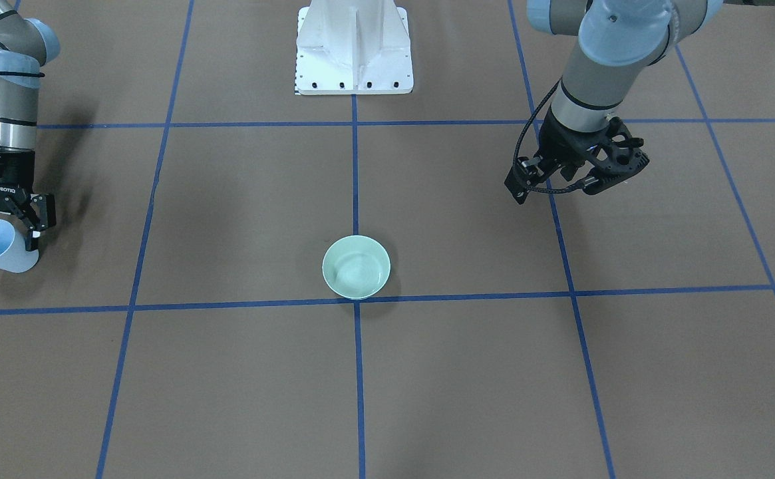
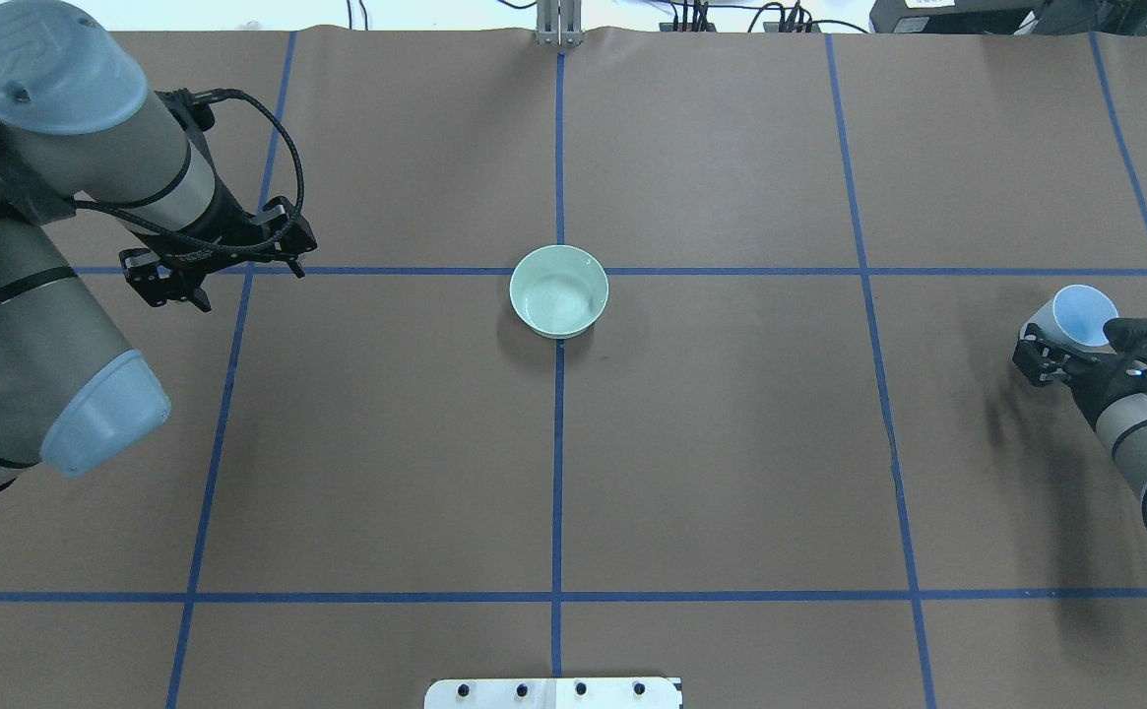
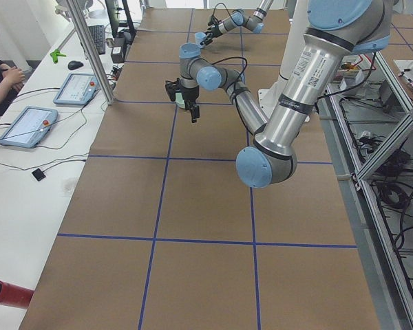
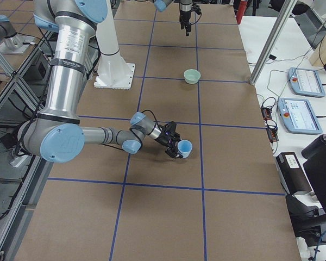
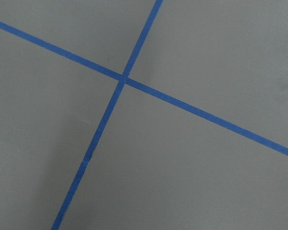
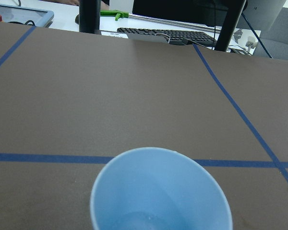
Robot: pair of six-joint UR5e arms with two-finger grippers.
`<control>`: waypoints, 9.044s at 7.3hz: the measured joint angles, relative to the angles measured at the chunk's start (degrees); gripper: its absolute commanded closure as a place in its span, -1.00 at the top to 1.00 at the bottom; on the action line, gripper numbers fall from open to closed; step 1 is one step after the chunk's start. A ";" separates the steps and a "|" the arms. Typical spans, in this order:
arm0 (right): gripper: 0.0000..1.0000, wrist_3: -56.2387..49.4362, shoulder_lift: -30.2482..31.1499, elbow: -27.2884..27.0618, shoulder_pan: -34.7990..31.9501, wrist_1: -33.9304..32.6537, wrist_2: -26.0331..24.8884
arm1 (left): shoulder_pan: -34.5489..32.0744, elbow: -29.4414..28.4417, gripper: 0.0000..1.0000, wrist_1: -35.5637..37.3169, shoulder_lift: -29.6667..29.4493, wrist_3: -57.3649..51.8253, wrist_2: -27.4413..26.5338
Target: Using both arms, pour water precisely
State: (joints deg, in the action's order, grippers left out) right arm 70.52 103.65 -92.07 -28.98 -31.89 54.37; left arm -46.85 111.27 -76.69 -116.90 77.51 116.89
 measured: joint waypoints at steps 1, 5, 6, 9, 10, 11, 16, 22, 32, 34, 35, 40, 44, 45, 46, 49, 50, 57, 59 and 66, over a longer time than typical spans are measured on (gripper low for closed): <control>0.97 -0.02 -0.44 0.49 -0.27 -0.01 0.02 | 0.00 0.00 1.00 0.00 -0.01 0.03 0.00; 0.36 -0.92 -2.33 2.76 -2.55 0.06 1.88 | 0.00 0.00 1.00 0.05 -0.14 0.21 0.00; -0.94 -1.85 -3.13 2.85 -3.80 0.09 3.05 | 0.00 0.00 1.00 0.05 -0.23 0.23 0.00; -1.00 -9.63 -5.70 2.22 -12.50 0.29 12.77 | 0.03 0.14 1.00 0.03 -0.72 0.79 0.14; -1.00 -12.92 -6.90 1.43 -16.45 0.30 18.17 | 0.09 0.28 1.00 0.01 -0.75 1.24 0.16; -1.00 -16.39 -8.80 0.23 -20.05 0.27 23.66 | 0.14 0.48 1.00 0.02 -0.76 1.40 0.17; -1.00 -27.78 -25.00 -3.77 -20.33 0.06 34.21 | -0.07 0.72 1.00 -1.44 -0.05 -1.18 0.19; -1.00 -35.48 -44.02 -4.27 -2.59 -20.85 28.68 | -7.09 1.29 1.00 -2.99 9.79 -25.32 0.00; -1.00 -51.07 -69.46 14.78 -3.20 -66.23 42.75 | -9.34 1.22 1.00 -7.07 14.03 -27.57 0.00; -1.00 -51.41 -70.31 16.65 -2.84 -68.29 41.88 | -9.39 1.13 1.00 -7.07 14.06 -27.58 0.00; -1.00 -51.91 -71.30 16.86 -2.47 -71.15 40.85 | -9.40 1.10 1.00 -7.07 14.07 -27.57 0.02; -1.00 -54.63 -76.26 18.73 1.03 -84.80 31.79 | -9.40 1.06 1.00 -7.07 14.07 -27.50 0.20; -1.00 -54.68 -77.18 19.21 2.69 -89.69 25.90 | -9.33 0.74 1.00 -7.38 14.07 -27.34 0.26; -1.00 -54.54 -77.25 19.12 3.00 -89.66 25.51 | -9.33 0.71 1.00 -7.41 14.07 -27.33 0.26; -1.00 -54.25 -77.07 18.87 3.19 -88.55 25.48 | -9.32 0.71 1.00 -7.42 14.07 -27.32 0.27; -1.00 -52.15 -72.72 16.94 3.15 -77.07 26.17 | -9.32 0.71 1.00 -7.42 14.07 -27.33 0.26; -1.00 -50.23 -71.24 14.09 2.57 -75.33 27.54 | -9.31 0.75 1.00 -7.42 14.07 -27.23 0.26; -1.00 -16.61 -50.82 -23.49 -5.03 -71.09 29.59 | -9.11 1.02 1.00 -7.36 13.97 -25.60 0.43; -1.00 -3.48 -41.83 -29.95 -5.23 -71.05 18.73 | -8.93 1.04 1.00 -7.38 13.91 -24.27 0.42; -1.00 30.14 -7.05 -30.46 7.30 -54.82 -10.95 | -8.79 1.14 1.00 -7.36 13.81 -23.57 0.44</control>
State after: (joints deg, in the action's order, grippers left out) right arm 100.66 96.60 -122.53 -21.67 -86.70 43.42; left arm -55.64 112.41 -84.04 -103.09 53.93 117.33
